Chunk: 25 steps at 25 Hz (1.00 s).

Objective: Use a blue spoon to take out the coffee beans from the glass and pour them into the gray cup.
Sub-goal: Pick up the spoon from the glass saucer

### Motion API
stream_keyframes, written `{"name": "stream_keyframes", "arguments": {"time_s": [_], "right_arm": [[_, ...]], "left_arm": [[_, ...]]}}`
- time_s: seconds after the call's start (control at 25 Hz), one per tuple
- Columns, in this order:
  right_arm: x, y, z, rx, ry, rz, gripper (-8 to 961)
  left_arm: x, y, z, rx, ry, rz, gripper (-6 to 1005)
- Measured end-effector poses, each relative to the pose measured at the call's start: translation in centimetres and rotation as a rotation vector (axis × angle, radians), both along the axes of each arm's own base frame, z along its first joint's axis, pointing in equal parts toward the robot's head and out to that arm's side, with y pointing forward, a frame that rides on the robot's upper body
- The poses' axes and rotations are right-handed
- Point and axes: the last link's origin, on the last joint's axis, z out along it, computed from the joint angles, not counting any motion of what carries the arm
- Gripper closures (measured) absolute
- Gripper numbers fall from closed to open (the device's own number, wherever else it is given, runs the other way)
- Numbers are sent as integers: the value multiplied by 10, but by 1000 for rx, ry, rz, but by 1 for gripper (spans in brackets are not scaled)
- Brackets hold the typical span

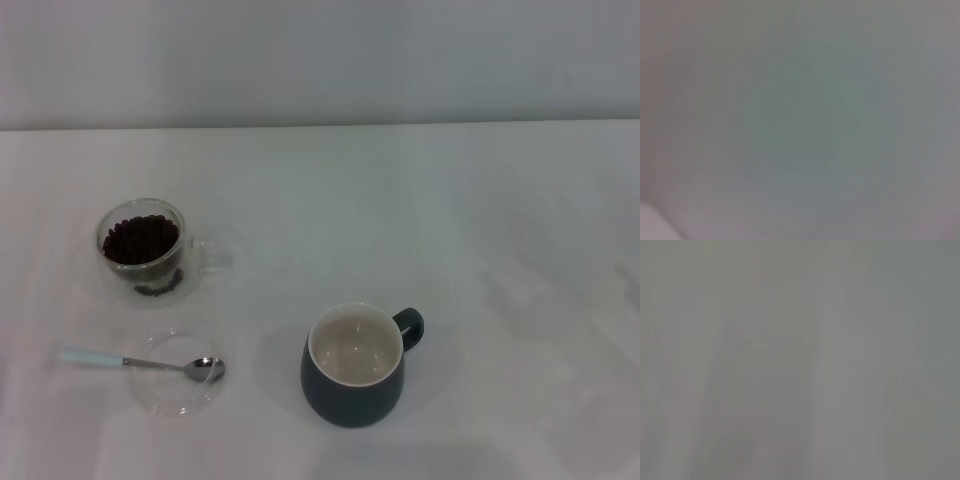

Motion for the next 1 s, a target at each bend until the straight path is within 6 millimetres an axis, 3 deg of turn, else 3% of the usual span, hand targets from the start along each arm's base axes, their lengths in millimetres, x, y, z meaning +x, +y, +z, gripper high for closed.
{"name": "stream_keyframes", "arguments": {"time_s": [0.44,0.72,1.0], "right_arm": [[-7,15,7,12,-29,36,336],[-7,16,7,13,-37,37,336],[-8,15,6,10,-37,42,336]], "left_arm": [[-6,-5,-33,-275,-377,13,413],[-10,-6,-46,-359,-399,60,413],[-5,8,-58,-452,-362,50,411]]}}
